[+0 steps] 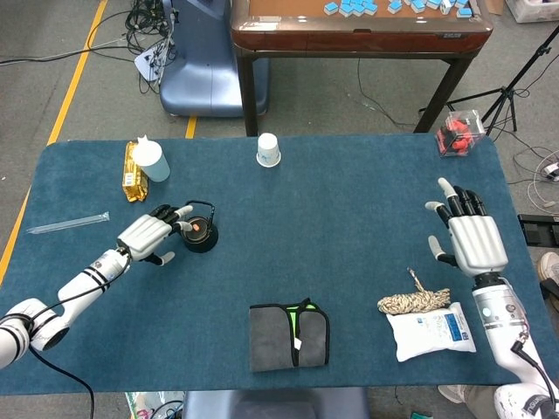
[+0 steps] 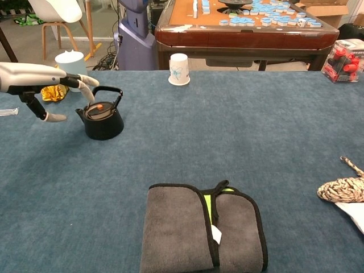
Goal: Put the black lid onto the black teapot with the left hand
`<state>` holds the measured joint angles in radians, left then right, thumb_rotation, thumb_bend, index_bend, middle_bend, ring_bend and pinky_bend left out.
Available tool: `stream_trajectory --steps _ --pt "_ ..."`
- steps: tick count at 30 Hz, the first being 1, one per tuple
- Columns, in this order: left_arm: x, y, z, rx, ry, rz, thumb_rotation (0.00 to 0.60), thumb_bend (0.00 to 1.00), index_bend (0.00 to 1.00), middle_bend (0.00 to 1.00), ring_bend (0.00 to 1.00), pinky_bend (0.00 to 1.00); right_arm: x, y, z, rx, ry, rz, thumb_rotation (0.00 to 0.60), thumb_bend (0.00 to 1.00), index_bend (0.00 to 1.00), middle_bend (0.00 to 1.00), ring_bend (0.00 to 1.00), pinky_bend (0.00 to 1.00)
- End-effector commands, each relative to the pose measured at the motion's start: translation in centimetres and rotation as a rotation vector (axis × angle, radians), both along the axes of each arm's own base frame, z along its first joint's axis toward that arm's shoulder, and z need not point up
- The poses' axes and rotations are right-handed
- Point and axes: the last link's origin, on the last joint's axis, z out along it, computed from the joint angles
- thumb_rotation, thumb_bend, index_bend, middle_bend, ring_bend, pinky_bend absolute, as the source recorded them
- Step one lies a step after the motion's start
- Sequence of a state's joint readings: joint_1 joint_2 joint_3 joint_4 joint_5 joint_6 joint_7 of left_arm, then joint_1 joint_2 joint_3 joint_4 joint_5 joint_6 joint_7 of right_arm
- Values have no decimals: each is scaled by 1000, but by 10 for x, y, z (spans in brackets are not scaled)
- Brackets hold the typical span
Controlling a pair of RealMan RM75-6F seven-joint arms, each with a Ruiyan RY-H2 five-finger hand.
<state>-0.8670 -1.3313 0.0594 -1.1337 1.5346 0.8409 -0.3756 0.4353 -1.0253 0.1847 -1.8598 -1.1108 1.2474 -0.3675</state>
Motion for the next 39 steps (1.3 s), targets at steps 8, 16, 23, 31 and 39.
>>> stream_trajectory --steps 8,16,23,31,39 --pt "1 -6 -8 -5 -4 -2 600 344 241 0 0 0 1 6 3 -2 -6 9 600 418 249 34 9 2" --pt "3 -8 -17 -15 1 5 600 344 246 0 0 0 -2 7 5 -1 -12 7 600 418 249 34 9 2" --pt "4 -8 -23 -17 8 11 600 343 248 0 0 0 -6 7 6 1 -18 4 600 418 249 33 9 2" --pt "3 -9 -28 -21 7 21 600 343 249 0 0 0 -9 8 8 -1 -20 1 600 417 249 33 9 2" --pt "9 -19 -1 3 24 -7 600 344 250 0 0 0 -15 8 9 -3 -39 -3 600 418 249 33 9 2"
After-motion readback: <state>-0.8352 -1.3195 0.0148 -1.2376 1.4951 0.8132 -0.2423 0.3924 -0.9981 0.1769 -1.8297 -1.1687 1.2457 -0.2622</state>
